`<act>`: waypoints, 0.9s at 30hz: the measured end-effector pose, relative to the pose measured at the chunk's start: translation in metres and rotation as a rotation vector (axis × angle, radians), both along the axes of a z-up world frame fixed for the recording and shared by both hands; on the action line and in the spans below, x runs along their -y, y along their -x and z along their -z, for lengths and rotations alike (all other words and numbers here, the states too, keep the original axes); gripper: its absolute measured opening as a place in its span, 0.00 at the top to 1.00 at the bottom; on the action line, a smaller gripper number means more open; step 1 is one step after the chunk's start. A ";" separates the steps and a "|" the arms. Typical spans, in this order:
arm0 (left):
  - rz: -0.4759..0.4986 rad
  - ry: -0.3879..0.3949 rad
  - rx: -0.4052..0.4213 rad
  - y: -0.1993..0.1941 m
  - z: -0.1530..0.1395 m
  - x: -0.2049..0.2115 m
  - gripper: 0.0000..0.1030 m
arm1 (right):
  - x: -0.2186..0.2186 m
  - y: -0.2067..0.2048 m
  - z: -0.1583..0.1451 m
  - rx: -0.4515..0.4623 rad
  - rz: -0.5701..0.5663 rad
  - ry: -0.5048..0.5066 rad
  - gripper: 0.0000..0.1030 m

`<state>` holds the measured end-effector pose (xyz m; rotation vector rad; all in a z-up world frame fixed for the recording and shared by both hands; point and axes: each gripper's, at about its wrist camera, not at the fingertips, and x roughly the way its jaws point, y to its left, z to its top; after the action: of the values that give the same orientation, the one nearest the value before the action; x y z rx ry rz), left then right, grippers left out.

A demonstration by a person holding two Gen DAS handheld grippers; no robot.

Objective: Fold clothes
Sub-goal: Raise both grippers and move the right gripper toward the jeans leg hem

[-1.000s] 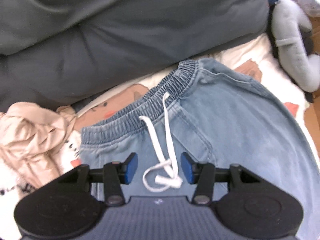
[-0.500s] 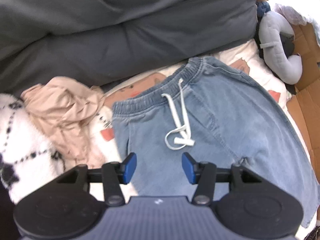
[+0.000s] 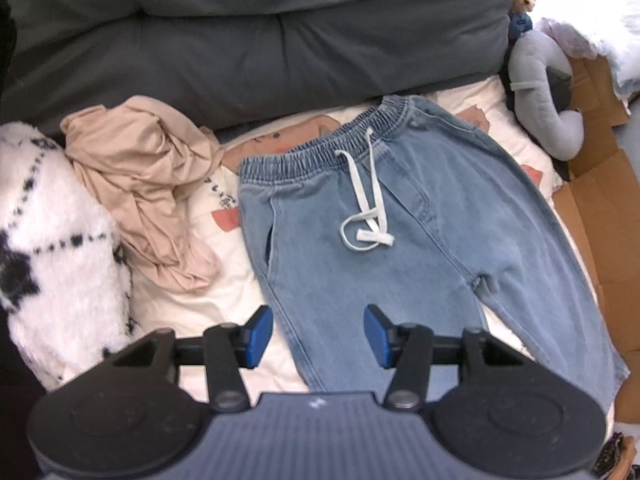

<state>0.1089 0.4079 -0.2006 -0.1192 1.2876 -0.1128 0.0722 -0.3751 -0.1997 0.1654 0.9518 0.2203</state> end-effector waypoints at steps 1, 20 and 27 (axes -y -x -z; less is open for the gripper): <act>0.000 0.005 -0.001 0.003 0.001 -0.002 0.48 | 0.003 0.007 0.002 -0.001 0.006 -0.005 0.48; 0.039 -0.017 -0.018 0.031 0.031 -0.009 0.46 | 0.084 0.146 0.108 -0.162 0.269 -0.150 0.48; 0.048 -0.013 -0.018 0.030 0.042 0.001 0.44 | 0.079 0.194 0.158 -0.281 0.345 -0.212 0.49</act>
<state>0.0787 0.4067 -0.2422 -0.0779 1.3093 -0.1445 -0.1215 -0.4541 -0.3576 0.5626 1.1593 -0.0234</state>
